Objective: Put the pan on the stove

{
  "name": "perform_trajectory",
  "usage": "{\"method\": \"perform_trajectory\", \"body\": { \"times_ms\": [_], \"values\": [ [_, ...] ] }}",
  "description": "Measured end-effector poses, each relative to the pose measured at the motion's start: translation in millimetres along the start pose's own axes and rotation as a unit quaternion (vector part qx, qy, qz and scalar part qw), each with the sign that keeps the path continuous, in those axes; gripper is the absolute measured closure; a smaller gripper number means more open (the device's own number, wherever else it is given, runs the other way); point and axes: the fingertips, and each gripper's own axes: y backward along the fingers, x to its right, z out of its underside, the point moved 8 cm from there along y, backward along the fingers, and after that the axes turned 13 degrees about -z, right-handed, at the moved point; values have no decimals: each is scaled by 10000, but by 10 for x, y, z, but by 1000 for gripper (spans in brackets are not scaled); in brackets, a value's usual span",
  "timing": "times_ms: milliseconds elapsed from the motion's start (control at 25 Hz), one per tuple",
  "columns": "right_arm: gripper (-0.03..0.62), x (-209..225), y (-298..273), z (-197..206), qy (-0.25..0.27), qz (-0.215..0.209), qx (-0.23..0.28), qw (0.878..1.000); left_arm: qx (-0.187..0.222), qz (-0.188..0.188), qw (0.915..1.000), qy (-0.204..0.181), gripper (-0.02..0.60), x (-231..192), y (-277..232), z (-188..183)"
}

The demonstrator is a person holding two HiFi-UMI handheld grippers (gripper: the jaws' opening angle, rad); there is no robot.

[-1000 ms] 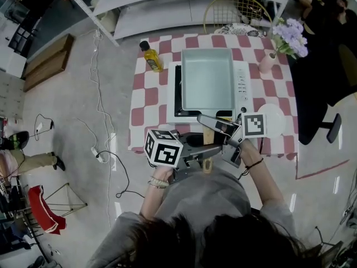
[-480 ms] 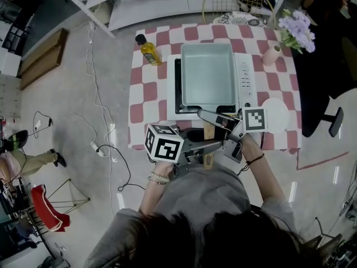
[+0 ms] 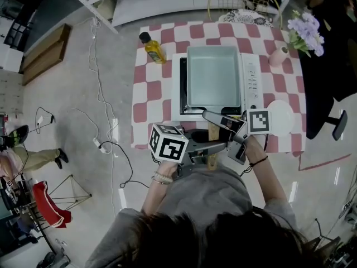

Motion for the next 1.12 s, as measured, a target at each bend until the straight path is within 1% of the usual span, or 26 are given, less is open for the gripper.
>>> {"method": "perform_trajectory", "body": {
  "times_ms": [520, 1120],
  "values": [
    [416, 76, 17, -2, -200, 65, 51, 9998, -87, 11, 9999, 142, 393, -48, -17, -9],
    [416, 100, 16, -6, -271, 57, 53, 9996, -134, 52, 9996, 234, 393, -54, -13, -21]
  ]
}}
